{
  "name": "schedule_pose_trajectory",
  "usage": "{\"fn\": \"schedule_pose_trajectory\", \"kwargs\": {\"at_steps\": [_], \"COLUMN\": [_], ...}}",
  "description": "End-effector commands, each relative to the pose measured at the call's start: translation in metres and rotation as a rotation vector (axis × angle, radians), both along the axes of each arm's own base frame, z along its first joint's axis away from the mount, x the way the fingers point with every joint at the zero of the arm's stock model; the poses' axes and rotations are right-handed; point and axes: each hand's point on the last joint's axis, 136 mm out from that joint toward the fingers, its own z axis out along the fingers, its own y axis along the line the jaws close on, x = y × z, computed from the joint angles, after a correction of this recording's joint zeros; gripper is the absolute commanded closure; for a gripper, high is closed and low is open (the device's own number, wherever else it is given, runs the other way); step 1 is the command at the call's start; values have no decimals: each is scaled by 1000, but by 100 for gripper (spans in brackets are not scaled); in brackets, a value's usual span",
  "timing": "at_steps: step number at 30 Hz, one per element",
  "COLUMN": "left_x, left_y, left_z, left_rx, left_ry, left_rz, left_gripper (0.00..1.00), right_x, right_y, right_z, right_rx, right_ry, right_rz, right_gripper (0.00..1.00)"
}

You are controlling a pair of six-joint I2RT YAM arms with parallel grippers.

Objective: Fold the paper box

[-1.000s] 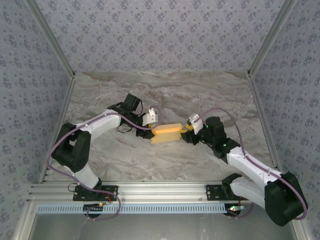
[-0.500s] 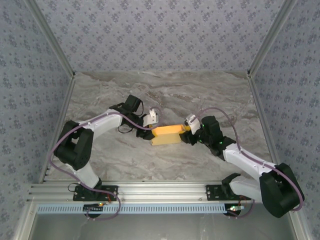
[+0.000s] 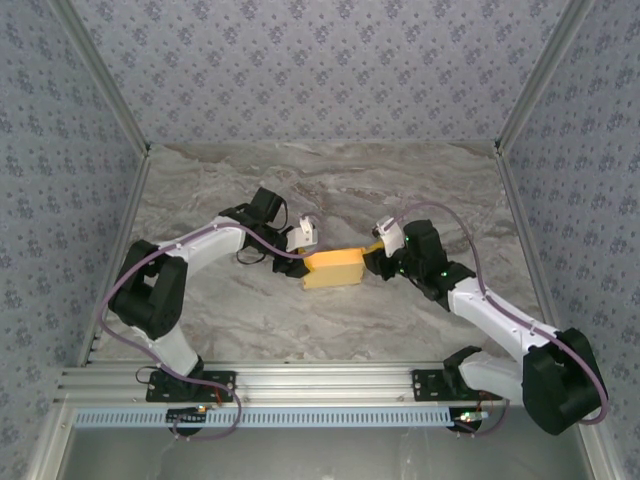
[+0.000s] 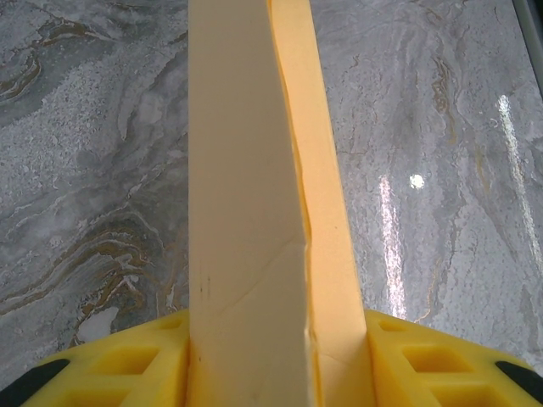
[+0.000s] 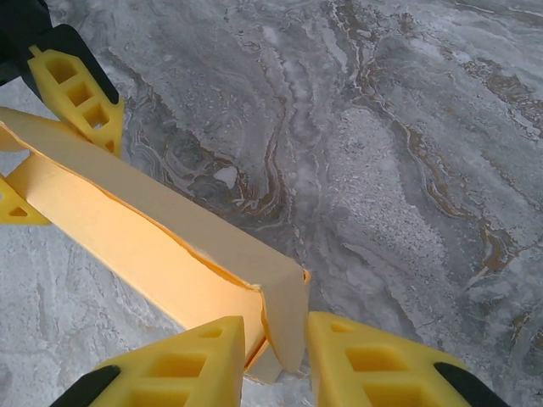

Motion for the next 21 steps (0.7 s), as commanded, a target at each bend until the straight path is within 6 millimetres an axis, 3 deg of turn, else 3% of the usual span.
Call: {"fn": "schedule_pose_trajectory", "kwargs": {"at_steps": [1, 12, 21], "left_x": [4, 5, 9], "left_y": [-2, 0, 1], "left_z": [4, 3, -1], "left_rx": [-5, 12, 32], "left_ry": [-13, -16, -32], "left_rz": [-12, 4, 16], "left_gripper": [55, 54, 55], "right_x": [4, 9, 15], "right_y": [-1, 10, -4], "right_z": [-1, 6, 6], "right_rx": [-14, -37, -115], "right_ry": [36, 25, 133], "right_rz": [-28, -28, -226], "right_gripper": [74, 87, 93]}}
